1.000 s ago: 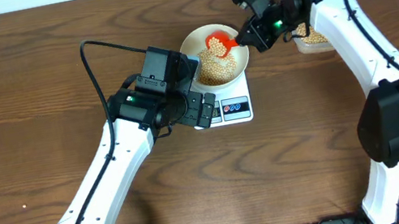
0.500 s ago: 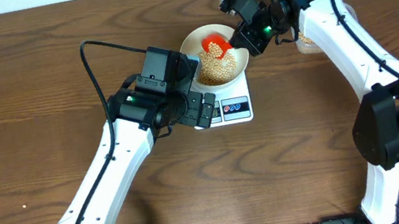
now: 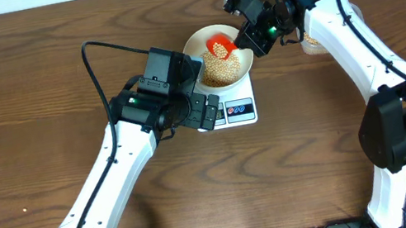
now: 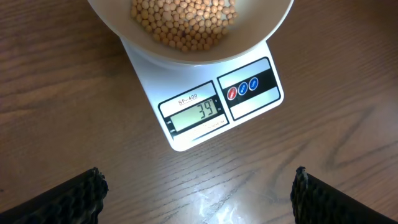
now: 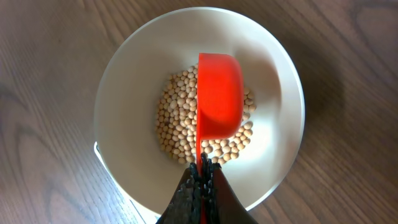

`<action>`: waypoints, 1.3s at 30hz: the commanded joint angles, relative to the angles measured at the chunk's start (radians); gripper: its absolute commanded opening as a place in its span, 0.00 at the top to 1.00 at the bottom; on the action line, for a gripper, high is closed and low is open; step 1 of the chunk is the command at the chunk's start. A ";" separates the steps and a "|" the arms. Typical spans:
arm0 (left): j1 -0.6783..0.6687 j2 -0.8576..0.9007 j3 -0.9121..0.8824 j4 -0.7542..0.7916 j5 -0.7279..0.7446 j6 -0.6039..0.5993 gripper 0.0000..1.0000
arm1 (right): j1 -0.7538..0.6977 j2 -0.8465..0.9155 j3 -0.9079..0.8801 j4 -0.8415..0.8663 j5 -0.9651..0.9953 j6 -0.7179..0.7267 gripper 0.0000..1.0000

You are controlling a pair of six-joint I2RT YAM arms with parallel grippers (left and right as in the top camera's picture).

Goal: Scoop item into bowl and weigh 50g on scale
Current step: 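Tilt the scoop over the bowl, pouring soybeans in gradually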

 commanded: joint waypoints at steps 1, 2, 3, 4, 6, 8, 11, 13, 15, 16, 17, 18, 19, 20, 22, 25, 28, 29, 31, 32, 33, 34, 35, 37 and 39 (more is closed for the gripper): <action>0.002 0.010 -0.010 0.000 -0.013 0.002 0.03 | 0.006 -0.034 0.001 0.002 -0.006 -0.014 0.99; 0.002 0.010 -0.010 0.000 -0.013 0.002 0.04 | 0.006 -0.034 0.001 0.002 -0.006 -0.014 0.99; 0.002 0.010 -0.010 0.000 -0.013 0.002 0.04 | 0.006 -0.034 0.001 0.003 -0.006 -0.016 0.99; 0.002 0.010 -0.010 0.000 -0.013 0.002 0.04 | 0.006 -0.034 0.001 0.002 -0.006 -0.027 0.99; 0.002 0.010 -0.010 0.000 -0.013 0.002 0.04 | 0.006 -0.034 0.001 0.003 -0.006 -0.036 0.99; 0.002 0.010 -0.010 0.000 -0.013 0.002 0.04 | 0.006 -0.034 0.001 0.002 -0.006 -0.050 0.99; 0.002 0.010 -0.010 0.000 -0.013 0.002 0.04 | 0.006 -0.034 0.001 0.002 -0.006 -0.079 0.99; 0.002 0.010 -0.010 0.000 -0.013 0.002 0.04 | 0.006 -0.034 0.001 0.002 -0.006 -0.106 0.99; 0.002 0.010 -0.010 0.000 -0.013 0.002 0.04 | 0.006 -0.034 0.001 0.002 -0.006 -0.132 0.99; 0.002 0.010 -0.010 0.000 -0.013 0.002 0.03 | 0.006 -0.034 0.001 0.002 -0.006 -0.138 0.99; 0.002 0.010 -0.010 0.000 -0.013 0.002 0.03 | 0.006 -0.034 0.001 0.003 -0.005 -0.139 0.99; 0.002 0.010 -0.010 0.000 -0.013 0.002 0.04 | 0.006 -0.034 0.001 0.002 -0.006 -0.143 0.99; 0.002 0.010 -0.010 0.000 -0.013 0.002 0.04 | 0.006 -0.034 0.001 0.002 -0.005 -0.145 0.99; 0.002 0.010 -0.010 0.000 -0.013 0.002 0.04 | 0.006 -0.034 0.001 0.003 -0.005 -0.146 0.99; 0.002 0.010 -0.010 0.000 -0.013 0.002 0.03 | 0.006 -0.034 0.001 0.002 -0.003 -0.159 0.99; 0.002 0.010 -0.010 0.000 -0.013 0.002 0.04 | 0.006 -0.034 0.001 0.002 -0.002 -0.190 0.99; 0.002 0.010 -0.010 0.000 -0.013 0.002 0.04 | 0.006 -0.034 0.001 0.003 0.001 -0.214 0.99; 0.002 0.010 -0.010 0.000 -0.013 0.002 0.04 | 0.006 -0.034 0.001 0.002 0.002 -0.222 0.99; 0.002 0.010 -0.010 0.000 -0.013 0.002 0.03 | 0.006 -0.034 0.001 0.003 0.002 -0.232 0.99; 0.002 0.010 -0.010 0.000 -0.013 0.002 0.03 | 0.006 -0.034 0.001 0.004 0.002 -0.232 0.99; 0.002 0.010 -0.010 0.000 -0.013 0.002 0.04 | 0.006 -0.034 0.001 0.005 0.002 -0.232 0.99; 0.002 0.010 -0.010 0.000 -0.013 0.002 0.04 | 0.006 -0.034 0.001 0.005 0.002 -0.232 0.99; 0.002 0.010 -0.010 0.000 -0.013 0.002 0.03 | 0.006 -0.034 0.001 0.005 0.002 -0.232 0.99; 0.002 0.010 -0.010 0.000 -0.013 0.002 0.04 | 0.006 -0.034 0.001 0.005 0.001 -0.231 0.99; 0.002 0.010 -0.010 0.000 -0.013 0.002 0.04 | 0.006 -0.034 0.001 0.005 0.001 -0.231 0.99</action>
